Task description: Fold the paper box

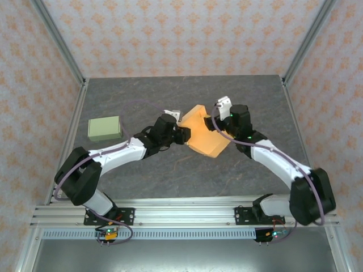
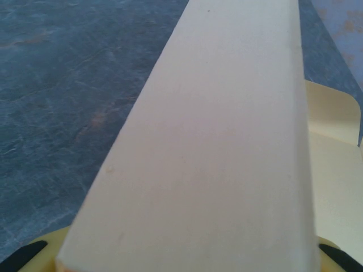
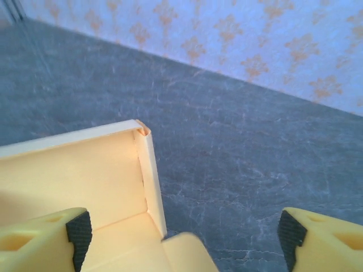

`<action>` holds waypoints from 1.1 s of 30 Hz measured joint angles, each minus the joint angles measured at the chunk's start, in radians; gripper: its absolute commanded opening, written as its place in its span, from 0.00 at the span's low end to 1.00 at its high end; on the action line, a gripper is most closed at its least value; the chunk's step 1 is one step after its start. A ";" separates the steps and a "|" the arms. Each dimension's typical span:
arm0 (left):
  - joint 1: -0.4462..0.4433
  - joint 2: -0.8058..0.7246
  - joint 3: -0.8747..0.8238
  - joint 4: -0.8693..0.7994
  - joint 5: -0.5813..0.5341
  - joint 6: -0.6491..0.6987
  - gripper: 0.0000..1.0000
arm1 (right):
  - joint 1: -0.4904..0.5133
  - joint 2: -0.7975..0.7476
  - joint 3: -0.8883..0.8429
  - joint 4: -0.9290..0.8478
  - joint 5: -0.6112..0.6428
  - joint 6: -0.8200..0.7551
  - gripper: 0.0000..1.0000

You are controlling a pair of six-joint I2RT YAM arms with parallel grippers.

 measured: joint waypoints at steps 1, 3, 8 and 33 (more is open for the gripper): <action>0.009 0.008 0.000 0.005 -0.001 -0.016 0.20 | -0.002 -0.018 0.020 -0.035 0.017 0.042 0.88; 0.024 0.021 0.000 0.021 -0.006 -0.056 0.20 | -0.004 -0.048 0.079 -0.127 0.085 0.185 0.89; 0.050 0.028 -0.001 0.095 -0.027 -0.156 0.20 | -0.042 -0.061 0.185 -0.349 0.142 0.558 0.90; 0.050 0.101 -0.104 0.301 0.003 -0.310 0.57 | -0.034 0.316 0.334 -0.479 -0.247 0.749 0.09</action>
